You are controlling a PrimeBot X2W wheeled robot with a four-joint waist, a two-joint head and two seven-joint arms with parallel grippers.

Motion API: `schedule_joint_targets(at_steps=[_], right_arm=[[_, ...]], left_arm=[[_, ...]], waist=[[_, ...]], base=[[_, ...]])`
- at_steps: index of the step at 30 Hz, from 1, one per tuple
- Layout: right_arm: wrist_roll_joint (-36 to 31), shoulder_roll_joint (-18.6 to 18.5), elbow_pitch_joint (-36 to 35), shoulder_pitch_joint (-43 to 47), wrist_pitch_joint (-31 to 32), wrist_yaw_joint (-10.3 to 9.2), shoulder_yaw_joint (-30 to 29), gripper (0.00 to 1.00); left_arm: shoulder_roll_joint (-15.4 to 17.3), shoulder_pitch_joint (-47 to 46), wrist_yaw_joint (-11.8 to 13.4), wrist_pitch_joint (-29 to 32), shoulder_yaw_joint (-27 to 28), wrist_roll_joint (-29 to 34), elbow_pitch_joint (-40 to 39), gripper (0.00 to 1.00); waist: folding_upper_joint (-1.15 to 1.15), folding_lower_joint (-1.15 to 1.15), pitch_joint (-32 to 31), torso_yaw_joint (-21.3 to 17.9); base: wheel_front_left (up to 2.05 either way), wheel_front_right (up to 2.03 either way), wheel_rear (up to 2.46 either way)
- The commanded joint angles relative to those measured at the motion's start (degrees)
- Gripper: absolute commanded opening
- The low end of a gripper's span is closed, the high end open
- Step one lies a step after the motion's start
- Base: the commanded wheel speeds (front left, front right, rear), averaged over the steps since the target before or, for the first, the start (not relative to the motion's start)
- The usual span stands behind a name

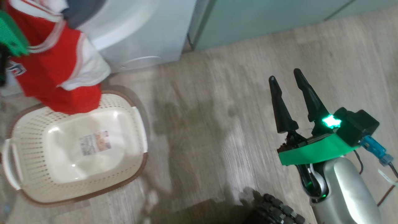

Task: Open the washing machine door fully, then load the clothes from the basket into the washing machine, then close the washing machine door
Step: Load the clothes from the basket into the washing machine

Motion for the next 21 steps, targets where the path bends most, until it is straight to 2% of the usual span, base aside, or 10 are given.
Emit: schedule_joint_targets(at_steps=[1,8,14,17,21], right_arm=[[0.7,0.1,-1.4,-1.0,-0.8,0.0,1.7,1.0],[2.5,0.1,-1.9,-2.5,-1.0,0.0,3.8,1.0],[3.6,0.1,-3.5,-3.1,-1.0,0.0,5.1,1.0],[4.3,0.1,-4.2,-3.4,-1.0,0.0,5.9,1.0],[4.7,0.1,-4.6,-3.6,-1.0,0.0,6.3,1.0]], left_arm=[[4.2,-4.2,-0.2,2.1,1.6,0.2,0.3,0.0],[8.0,-13.0,-0.7,8.9,2.1,-0.5,5.7,0.0],[11.1,-16.9,-1.3,11.1,2.8,-1.0,6.9,0.0],[13.1,-19.5,-0.8,9.9,3.6,-0.9,6.8,0.0],[13.8,-22.0,0.3,6.1,4.7,-1.0,6.0,0.0]], waist=[[0.0,-0.01,2.6,-2.7],[0.0,-0.01,5.9,-6.1],[0.0,-0.01,8.8,-8.6],[0.0,-0.01,10.9,-9.9],[0.0,-0.01,12.4,-10.7]], base=[[0.0,0.0,0.0],[0.0,0.0,0.0],[0.0,0.0,0.0],[0.0,0.0,0.0],[0.0,0.0,0.0]])
